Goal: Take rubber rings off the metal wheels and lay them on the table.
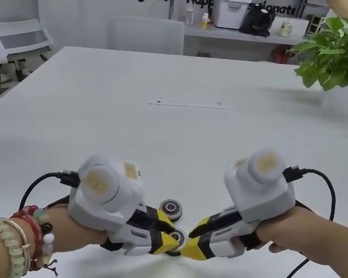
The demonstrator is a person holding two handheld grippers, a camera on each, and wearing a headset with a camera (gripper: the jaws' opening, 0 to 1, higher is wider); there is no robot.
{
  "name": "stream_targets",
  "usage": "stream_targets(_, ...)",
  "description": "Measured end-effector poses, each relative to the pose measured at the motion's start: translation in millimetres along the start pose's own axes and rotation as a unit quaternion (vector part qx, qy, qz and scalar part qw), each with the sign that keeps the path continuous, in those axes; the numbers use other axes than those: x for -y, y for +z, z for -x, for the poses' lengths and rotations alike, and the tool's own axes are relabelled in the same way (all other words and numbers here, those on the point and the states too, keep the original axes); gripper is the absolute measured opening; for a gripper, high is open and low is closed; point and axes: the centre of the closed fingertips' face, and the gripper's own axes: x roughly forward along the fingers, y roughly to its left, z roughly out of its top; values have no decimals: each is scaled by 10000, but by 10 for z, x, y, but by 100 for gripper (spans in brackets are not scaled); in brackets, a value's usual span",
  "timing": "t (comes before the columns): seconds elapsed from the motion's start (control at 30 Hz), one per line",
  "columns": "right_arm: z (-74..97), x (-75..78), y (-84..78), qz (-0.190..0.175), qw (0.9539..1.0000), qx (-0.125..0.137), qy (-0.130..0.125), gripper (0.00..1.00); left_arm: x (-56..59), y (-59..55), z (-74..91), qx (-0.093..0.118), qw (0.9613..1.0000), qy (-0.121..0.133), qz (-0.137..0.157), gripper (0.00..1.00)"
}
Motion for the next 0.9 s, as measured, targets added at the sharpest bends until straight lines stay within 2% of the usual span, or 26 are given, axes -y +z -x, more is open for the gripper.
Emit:
stream_targets(0.33, -58, -4, -1, 479, 9988, 0, -86, 23, 5, 0, 2, 81, 9999, 13, 79, 14)
stream_targets(0.37, -59, -6, -7, 575, 9983, -31, -95, 22, 6, -1, 2, 78, 9999, 12, 75, 14)
stream_targets(0.4, -61, -25, -19, 826, 9965, -85, -44, 20, 8, -1, 2, 72, 10000, 16, 61, 14)
stream_targets(0.43, -70, -53, -2, 785, 9969, -18, -14, 19, 9, -2, 2, 69, 10000, 17, 51, 14)
stream_targets(0.5, -53, -34, -5, 805, 9967, -56, -83, 19, 9, -3, 1, 70, 10000, 15, 19, 14)
stream_targets(0.7, -44, -21, -8, 845, 9964, -53, -80, 17, 10, -4, 1, 66, 10000, 27, 8, 14)
stream_targets(0.83, -23, -14, -26, 890, 9960, -102, -77, 12, 12, -7, 1, 27, 10000, 43, -72, 14)
stream_targets(0.9, -13, 46, -54, 1053, 9940, -183, -232, 2, 10, -9, 1, 21, 10000, 45, -66, 14)
